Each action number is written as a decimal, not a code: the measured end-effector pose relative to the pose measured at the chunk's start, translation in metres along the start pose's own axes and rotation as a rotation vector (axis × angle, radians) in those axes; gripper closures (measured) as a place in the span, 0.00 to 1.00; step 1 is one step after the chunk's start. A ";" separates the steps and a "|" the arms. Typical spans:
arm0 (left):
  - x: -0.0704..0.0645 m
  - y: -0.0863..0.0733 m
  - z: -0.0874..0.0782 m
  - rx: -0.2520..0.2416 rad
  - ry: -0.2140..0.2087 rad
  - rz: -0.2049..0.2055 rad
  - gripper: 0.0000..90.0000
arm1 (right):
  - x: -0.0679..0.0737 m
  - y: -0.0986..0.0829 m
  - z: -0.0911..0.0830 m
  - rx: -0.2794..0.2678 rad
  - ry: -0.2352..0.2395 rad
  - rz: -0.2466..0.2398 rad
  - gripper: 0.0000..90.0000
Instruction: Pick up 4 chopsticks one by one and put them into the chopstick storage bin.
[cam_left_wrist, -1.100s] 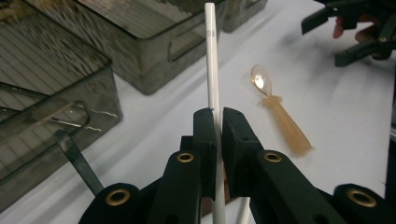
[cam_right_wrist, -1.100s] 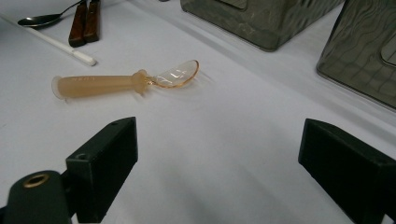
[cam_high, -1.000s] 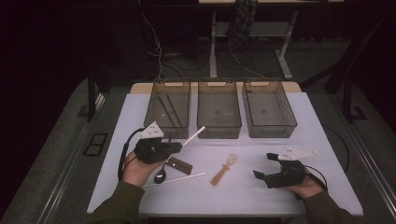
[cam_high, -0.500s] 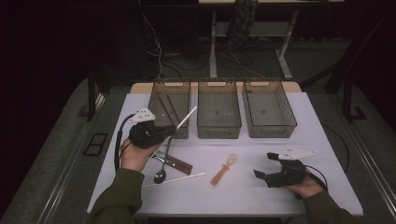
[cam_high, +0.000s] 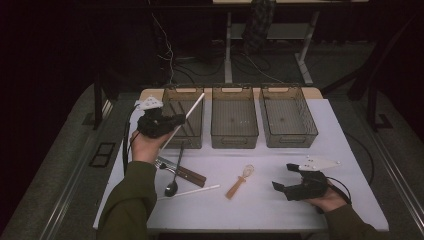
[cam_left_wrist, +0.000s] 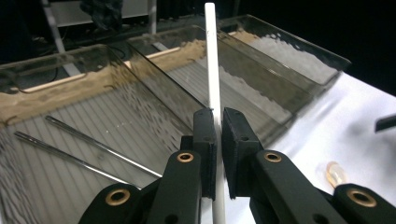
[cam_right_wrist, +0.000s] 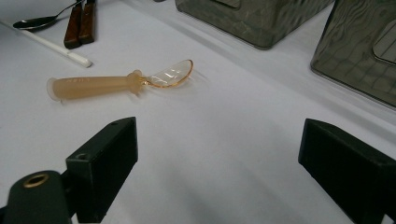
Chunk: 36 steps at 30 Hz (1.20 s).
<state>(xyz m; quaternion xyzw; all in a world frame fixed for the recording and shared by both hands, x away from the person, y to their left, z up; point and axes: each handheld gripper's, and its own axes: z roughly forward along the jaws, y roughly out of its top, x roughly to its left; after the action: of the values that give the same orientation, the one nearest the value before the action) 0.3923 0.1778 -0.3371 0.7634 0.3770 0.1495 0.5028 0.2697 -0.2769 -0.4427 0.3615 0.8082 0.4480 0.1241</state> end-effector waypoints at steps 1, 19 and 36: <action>0.003 0.002 0.002 0.000 0.008 -0.003 0.93 | 0.000 0.000 0.000 0.000 0.002 0.002 0.12; 0.049 0.034 0.039 -0.026 0.123 -0.035 0.93 | 0.000 0.001 -0.004 -0.020 0.015 0.006 0.12; 0.076 0.020 0.069 -0.044 0.155 -0.075 0.93 | -0.003 0.000 -0.006 -0.030 0.021 0.021 0.12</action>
<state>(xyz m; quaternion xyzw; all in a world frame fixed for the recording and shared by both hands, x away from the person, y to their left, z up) 0.4932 0.1834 -0.3619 0.7236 0.4399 0.1975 0.4939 0.2687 -0.2829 -0.4401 0.3633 0.7989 0.4650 0.1166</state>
